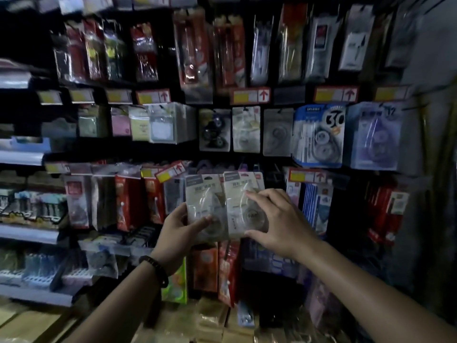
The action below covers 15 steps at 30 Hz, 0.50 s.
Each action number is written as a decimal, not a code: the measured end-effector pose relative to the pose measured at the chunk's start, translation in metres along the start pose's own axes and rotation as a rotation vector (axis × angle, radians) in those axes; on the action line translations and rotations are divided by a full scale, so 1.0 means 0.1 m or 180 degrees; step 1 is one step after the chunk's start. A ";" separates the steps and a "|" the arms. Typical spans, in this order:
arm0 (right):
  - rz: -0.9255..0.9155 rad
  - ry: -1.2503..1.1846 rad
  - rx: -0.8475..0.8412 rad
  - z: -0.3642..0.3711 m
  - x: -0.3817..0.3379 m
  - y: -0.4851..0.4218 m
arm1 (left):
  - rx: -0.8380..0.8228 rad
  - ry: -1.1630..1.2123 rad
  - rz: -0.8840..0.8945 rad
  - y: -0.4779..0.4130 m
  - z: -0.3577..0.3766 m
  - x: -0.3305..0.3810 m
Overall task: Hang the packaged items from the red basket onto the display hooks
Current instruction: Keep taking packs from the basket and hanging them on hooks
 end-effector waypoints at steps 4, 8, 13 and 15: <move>-0.0017 0.0211 0.0128 -0.23 0.08 -0.33 | 0.0233 0.0039 0.0338 -0.18 -0.13 0.37; 0.0028 0.0484 0.0326 -0.38 0.15 -0.66 | 0.0289 -0.0048 0.0594 -0.37 -0.15 0.61; 0.0134 0.0676 0.0627 -0.50 0.26 -1.07 | 0.0267 -0.0113 0.0727 -0.68 -0.20 0.84; 0.0183 0.0710 0.0703 -0.53 0.30 -1.22 | 0.0267 -0.0123 0.0821 -0.78 -0.21 0.90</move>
Point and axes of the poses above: each hand's wrist, its own y-axis away from the middle knuckle, its own z-axis out of the palm, x = y × z, the point moved 3 cm from there along -y, towards the middle knuckle, and after that the axes turned 15 degrees about -x, right-handed, at the moved point
